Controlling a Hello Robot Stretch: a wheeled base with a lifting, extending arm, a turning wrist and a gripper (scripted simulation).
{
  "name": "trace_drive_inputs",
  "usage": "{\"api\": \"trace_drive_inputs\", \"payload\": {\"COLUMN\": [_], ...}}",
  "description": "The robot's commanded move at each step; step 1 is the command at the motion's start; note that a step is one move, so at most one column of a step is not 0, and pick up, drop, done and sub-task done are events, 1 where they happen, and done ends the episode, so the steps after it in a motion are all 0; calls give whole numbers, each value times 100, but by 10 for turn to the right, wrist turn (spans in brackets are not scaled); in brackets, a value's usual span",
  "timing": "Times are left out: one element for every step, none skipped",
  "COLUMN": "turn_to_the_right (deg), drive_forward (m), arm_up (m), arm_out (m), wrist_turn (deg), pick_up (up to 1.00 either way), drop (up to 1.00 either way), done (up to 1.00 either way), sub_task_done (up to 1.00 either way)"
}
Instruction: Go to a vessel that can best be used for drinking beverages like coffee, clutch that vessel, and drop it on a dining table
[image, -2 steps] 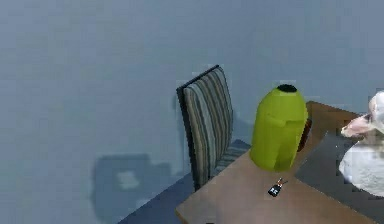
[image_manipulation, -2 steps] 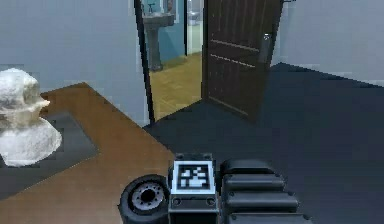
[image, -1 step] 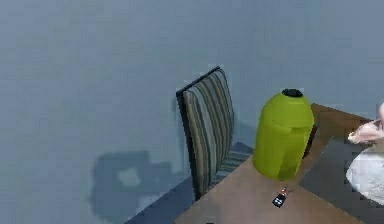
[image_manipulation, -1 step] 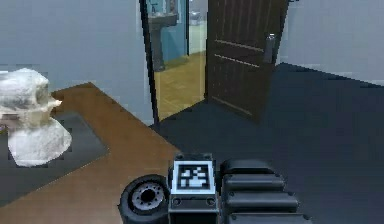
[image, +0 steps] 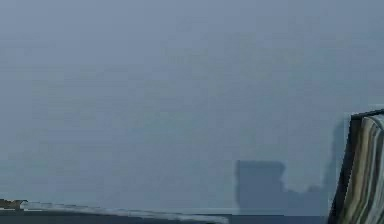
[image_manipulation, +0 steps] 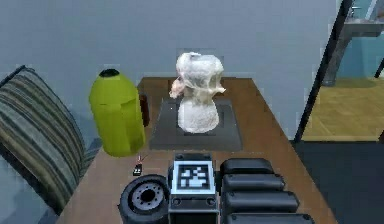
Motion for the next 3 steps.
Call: {"api": "trace_drive_inputs", "payload": {"turn_to_the_right": [-330, 450, 180], "drive_forward": [0, 0, 0], "arm_up": [0, 0, 0], "arm_out": [0, 0, 0], "wrist_turn": [0, 0, 0], "pick_up": [0, 0, 0], "drop": [0, 0, 0], "done": [0, 0, 0], "sub_task_done": [0, 0, 0]}}
